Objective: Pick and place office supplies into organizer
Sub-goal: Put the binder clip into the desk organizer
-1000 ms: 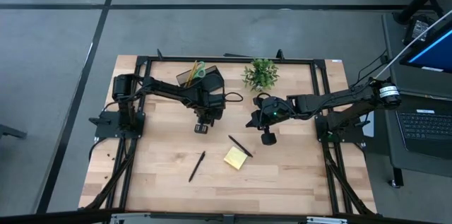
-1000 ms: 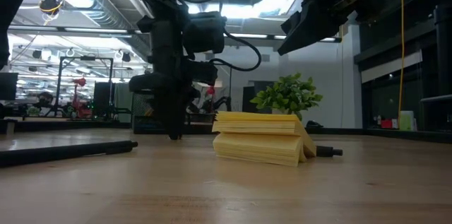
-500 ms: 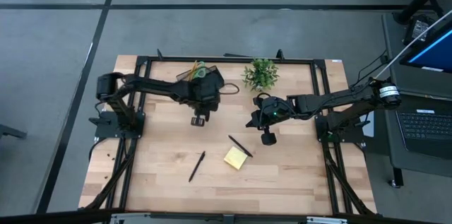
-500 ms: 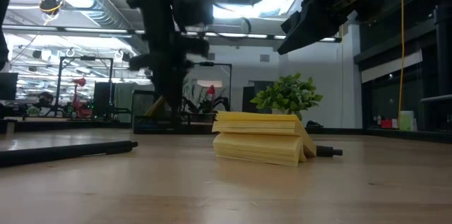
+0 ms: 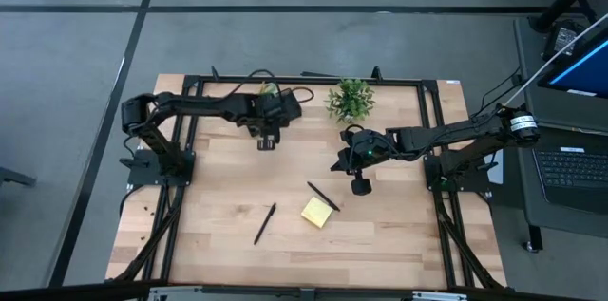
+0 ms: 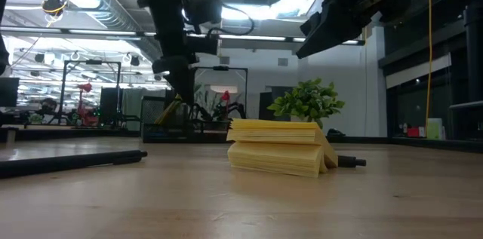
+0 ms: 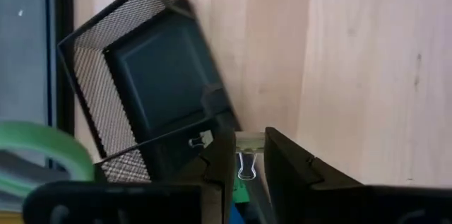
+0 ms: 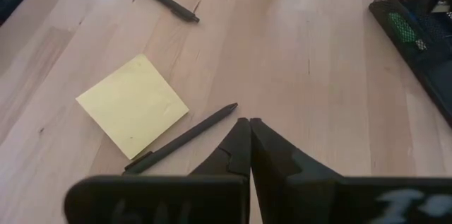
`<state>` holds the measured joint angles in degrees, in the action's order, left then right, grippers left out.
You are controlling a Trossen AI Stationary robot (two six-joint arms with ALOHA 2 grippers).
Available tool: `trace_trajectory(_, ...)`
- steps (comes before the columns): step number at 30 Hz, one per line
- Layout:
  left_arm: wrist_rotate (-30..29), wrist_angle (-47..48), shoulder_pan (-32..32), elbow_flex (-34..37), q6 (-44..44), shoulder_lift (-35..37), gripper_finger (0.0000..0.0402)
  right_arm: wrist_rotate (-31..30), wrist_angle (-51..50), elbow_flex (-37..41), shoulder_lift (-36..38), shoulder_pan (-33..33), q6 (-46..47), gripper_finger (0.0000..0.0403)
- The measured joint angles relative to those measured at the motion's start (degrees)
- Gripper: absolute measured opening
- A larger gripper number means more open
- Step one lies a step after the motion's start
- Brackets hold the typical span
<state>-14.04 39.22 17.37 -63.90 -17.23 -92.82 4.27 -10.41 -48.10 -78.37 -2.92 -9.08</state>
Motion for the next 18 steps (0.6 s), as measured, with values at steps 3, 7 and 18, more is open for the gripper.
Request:
trace_trajectory(3,0.07,-0.02,1.38,0.0,0.0,0.0,0.0058,0.0,-0.08,0.0,0.0,0.0,0.0,0.001)
trace_trajectory(7,0.09,0.02,3.0,0.0,0.15,0.0,0.0058,0.0,-0.12,0.0,0.0,0.0,0.0,0.001)
trace_trajectory(18,0.33,-1.45,4.77,1.14,1.11,0.04,0.0058,0.02,-0.2,0.0,0.0,0.0,0.0,0.001)
